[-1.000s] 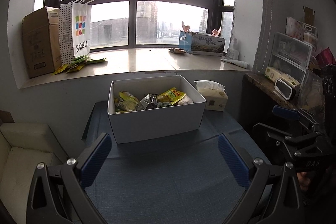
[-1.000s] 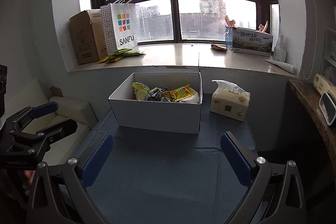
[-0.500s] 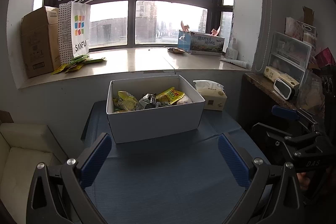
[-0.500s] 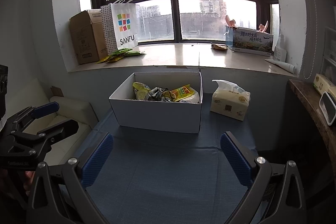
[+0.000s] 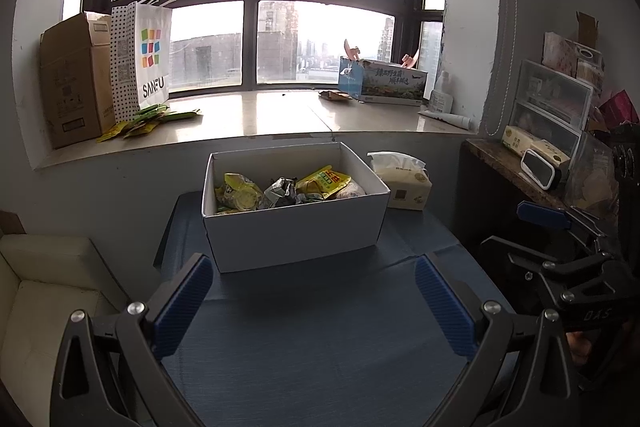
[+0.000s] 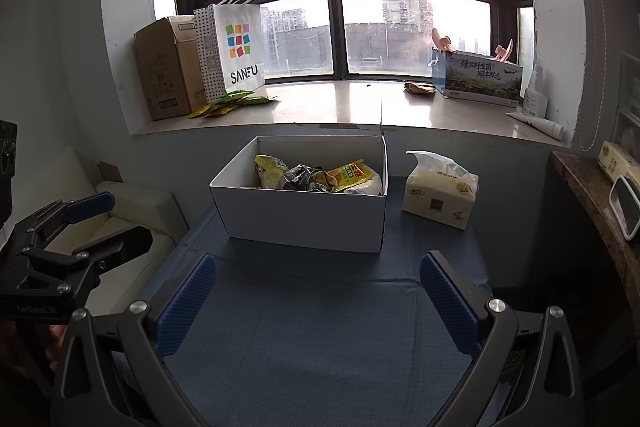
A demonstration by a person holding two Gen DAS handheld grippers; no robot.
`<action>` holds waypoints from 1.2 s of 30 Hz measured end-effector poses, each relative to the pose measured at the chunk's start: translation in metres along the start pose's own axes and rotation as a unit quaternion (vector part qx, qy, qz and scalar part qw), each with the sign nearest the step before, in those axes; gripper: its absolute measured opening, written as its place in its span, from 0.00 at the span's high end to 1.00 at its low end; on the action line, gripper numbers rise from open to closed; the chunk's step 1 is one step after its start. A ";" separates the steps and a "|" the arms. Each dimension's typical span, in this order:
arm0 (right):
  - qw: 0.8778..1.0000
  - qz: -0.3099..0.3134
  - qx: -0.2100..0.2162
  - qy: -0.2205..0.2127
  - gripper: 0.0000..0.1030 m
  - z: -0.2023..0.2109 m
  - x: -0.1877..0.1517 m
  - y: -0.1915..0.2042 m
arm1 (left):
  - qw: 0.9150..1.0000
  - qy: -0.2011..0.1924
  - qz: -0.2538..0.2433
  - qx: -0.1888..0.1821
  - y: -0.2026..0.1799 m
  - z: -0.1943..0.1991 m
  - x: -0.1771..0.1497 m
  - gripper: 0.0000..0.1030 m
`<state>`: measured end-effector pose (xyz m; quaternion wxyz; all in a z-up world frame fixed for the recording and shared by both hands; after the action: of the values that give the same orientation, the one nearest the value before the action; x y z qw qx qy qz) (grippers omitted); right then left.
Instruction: Organize snacks
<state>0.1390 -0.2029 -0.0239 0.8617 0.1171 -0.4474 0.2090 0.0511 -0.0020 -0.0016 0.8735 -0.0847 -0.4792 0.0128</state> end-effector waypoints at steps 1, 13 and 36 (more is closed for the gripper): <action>1.000 0.000 0.000 0.000 0.00 0.000 0.000 0.000 | 1.000 0.000 0.001 -0.001 0.000 0.000 0.000 0.00; 1.000 -0.001 0.000 -0.001 0.00 0.000 0.000 0.001 | 1.000 0.002 0.004 -0.006 0.001 -0.001 0.000 0.00; 1.000 -0.001 -0.001 -0.001 0.00 0.001 0.000 0.000 | 1.000 0.003 0.004 -0.006 0.000 -0.001 -0.001 0.00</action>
<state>0.1387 -0.2034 -0.0231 0.8616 0.1169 -0.4484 0.2072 0.0514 -0.0020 -0.0035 0.8744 -0.0923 -0.4761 0.0134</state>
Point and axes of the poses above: each gripper's, at about its wrist camera, not at the fingertips, and z roughly against the way its jaws point, y to its left, x to its top, the point moved 6 cm from there along -z, roughly the way its jaws point, and after that the axes turned 9 degrees about -x, right-handed, at the moved point
